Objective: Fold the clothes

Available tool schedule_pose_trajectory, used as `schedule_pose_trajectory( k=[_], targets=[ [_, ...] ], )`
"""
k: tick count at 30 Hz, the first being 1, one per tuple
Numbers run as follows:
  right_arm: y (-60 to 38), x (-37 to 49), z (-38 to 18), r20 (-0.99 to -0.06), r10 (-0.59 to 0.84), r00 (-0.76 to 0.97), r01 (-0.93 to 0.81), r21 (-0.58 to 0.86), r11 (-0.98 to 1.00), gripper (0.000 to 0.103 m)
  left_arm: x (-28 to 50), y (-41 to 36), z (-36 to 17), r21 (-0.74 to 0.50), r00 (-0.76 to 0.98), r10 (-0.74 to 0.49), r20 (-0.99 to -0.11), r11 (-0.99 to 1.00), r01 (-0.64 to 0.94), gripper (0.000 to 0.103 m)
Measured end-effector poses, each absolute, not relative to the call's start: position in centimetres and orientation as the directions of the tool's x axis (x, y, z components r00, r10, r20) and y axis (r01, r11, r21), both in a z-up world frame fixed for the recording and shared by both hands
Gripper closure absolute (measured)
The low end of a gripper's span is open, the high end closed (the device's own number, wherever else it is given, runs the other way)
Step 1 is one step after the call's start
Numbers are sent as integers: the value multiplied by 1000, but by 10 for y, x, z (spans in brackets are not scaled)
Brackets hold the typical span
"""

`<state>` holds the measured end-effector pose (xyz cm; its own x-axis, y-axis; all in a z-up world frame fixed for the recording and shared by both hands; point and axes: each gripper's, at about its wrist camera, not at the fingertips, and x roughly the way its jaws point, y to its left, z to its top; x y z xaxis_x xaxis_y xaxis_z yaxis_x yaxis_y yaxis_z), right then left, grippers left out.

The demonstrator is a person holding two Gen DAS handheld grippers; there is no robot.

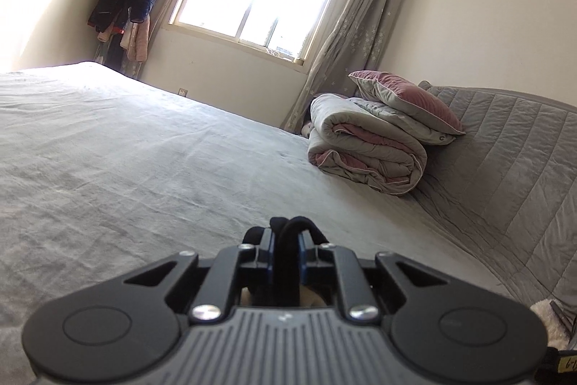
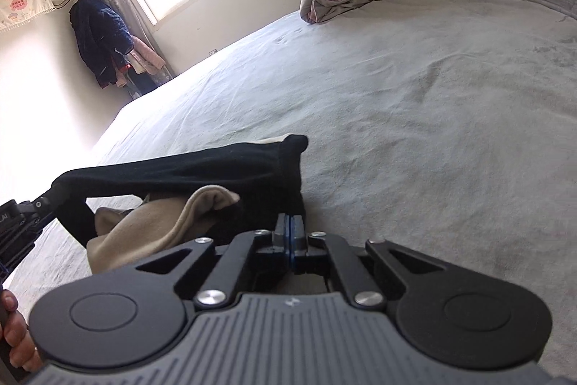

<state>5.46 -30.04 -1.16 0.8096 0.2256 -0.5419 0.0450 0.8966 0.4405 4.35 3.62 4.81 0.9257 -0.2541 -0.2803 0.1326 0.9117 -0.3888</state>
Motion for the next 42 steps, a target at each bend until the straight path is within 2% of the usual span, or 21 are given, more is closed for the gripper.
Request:
schedule_pose_trajectory(
  k=[2,3,4,10,12,14,15,16,23,27,28,29,30,34,42],
  targets=[
    [-303,55,-10,-541,237,807,33,441,897,103,38,48,52,-431,925,-272,-265,892,138,91],
    [-303,55,-10,-539,251,804,25,451,892,99,34,52,54,-445,926,-282,-250,883,149,91],
    [-303,56,-9,-537,266,801,16,463,886,90,30,55,57,-454,928,-291,-233,876,160,91],
    [-294,58,-5,-512,394,763,-51,561,826,87,6,67,74,-488,926,-350,-144,839,241,91],
    [-287,60,-4,-494,445,747,-80,598,797,83,2,69,77,-502,917,-376,-131,823,265,91],
    [-278,61,1,-468,480,742,-110,621,776,57,-2,71,79,-511,912,-389,-129,814,276,91],
    [-274,61,3,-454,489,745,-127,622,772,39,-4,72,79,-514,911,-392,-128,812,277,91],
    [-270,61,5,-440,496,749,-144,622,770,37,-6,74,80,-516,912,-392,-124,810,278,91],
    [-239,74,2,-438,576,691,-205,644,737,37,-17,93,84,-511,918,-381,-106,813,278,91],
    [-211,83,-11,-496,576,650,-223,600,768,37,-22,108,83,-508,928,-356,-106,822,257,91],
    [-204,84,-14,-514,566,645,-224,581,783,48,-23,111,82,-508,931,-350,-106,824,252,91],
    [-200,85,-16,-535,536,653,-217,546,809,65,-25,115,82,-507,933,-344,-106,826,246,91],
    [-196,85,-18,-555,502,663,-209,507,836,91,-26,119,82,-507,935,-337,-106,828,241,91],
    [-194,80,-18,-585,349,732,-184,323,928,92,-31,130,82,-514,940,-328,-95,825,236,91],
    [-225,91,-24,-602,197,774,-58,243,968,92,-41,149,84,-539,944,-323,-62,807,241,91]
  ],
)
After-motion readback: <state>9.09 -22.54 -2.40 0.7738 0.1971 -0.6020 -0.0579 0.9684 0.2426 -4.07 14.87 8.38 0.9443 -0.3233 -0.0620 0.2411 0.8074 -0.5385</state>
